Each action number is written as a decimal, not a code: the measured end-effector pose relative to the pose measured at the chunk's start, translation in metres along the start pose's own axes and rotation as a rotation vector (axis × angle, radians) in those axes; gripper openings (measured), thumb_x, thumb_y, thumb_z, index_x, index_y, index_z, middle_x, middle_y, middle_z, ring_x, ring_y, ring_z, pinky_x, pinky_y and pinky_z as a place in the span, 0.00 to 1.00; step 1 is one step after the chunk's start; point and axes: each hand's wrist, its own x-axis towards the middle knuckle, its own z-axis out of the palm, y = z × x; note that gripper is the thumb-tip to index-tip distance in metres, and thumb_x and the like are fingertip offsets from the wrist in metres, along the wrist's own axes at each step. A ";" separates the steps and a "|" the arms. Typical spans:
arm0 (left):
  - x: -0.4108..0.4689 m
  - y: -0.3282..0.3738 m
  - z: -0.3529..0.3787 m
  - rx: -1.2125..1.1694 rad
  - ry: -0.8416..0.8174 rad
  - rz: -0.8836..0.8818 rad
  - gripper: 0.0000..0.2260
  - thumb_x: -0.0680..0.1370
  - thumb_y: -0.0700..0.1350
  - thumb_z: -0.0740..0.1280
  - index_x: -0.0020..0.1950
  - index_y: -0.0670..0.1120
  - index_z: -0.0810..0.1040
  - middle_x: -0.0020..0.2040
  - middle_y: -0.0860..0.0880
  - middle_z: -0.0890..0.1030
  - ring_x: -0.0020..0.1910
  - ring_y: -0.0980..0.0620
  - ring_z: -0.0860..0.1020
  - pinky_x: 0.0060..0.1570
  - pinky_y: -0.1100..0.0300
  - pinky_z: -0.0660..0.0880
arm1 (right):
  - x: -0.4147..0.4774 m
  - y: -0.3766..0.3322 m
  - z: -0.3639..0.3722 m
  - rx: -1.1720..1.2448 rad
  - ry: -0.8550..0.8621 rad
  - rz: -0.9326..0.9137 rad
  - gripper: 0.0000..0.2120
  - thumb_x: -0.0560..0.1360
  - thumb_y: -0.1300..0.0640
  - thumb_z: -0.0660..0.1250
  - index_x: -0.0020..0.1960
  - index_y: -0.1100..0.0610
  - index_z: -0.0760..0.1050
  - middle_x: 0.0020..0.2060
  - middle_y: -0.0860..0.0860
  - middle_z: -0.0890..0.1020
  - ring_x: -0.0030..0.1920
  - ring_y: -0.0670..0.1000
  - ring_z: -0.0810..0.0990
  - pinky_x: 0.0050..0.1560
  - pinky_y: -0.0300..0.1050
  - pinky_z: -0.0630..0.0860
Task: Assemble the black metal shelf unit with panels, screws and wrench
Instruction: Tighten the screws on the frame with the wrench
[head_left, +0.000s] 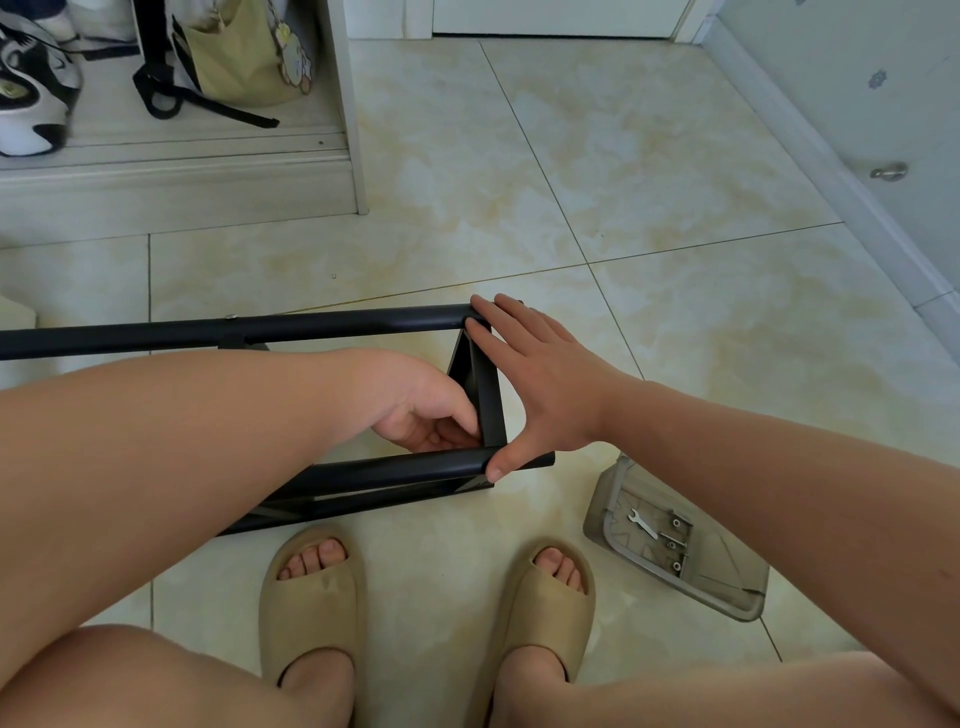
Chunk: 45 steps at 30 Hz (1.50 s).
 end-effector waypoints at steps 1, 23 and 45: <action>0.000 0.000 0.000 -0.003 0.005 0.006 0.06 0.79 0.35 0.66 0.44 0.41 0.82 0.38 0.44 0.84 0.37 0.50 0.83 0.47 0.57 0.79 | 0.000 0.000 0.000 -0.002 0.000 0.000 0.71 0.57 0.20 0.69 0.83 0.57 0.40 0.81 0.52 0.37 0.81 0.54 0.36 0.78 0.49 0.38; 0.007 -0.019 0.001 -0.058 -0.051 0.096 0.13 0.79 0.37 0.64 0.62 0.40 0.80 0.62 0.40 0.81 0.63 0.41 0.79 0.71 0.47 0.70 | -0.001 0.000 0.000 -0.003 0.008 -0.003 0.70 0.58 0.20 0.70 0.83 0.57 0.41 0.82 0.53 0.38 0.81 0.53 0.37 0.77 0.47 0.37; 0.001 -0.017 0.005 -0.105 0.026 0.237 0.10 0.77 0.27 0.63 0.53 0.38 0.80 0.46 0.40 0.83 0.42 0.46 0.83 0.49 0.56 0.80 | 0.002 0.003 0.006 0.019 0.006 -0.015 0.71 0.55 0.16 0.60 0.83 0.58 0.40 0.81 0.53 0.37 0.81 0.54 0.36 0.80 0.51 0.40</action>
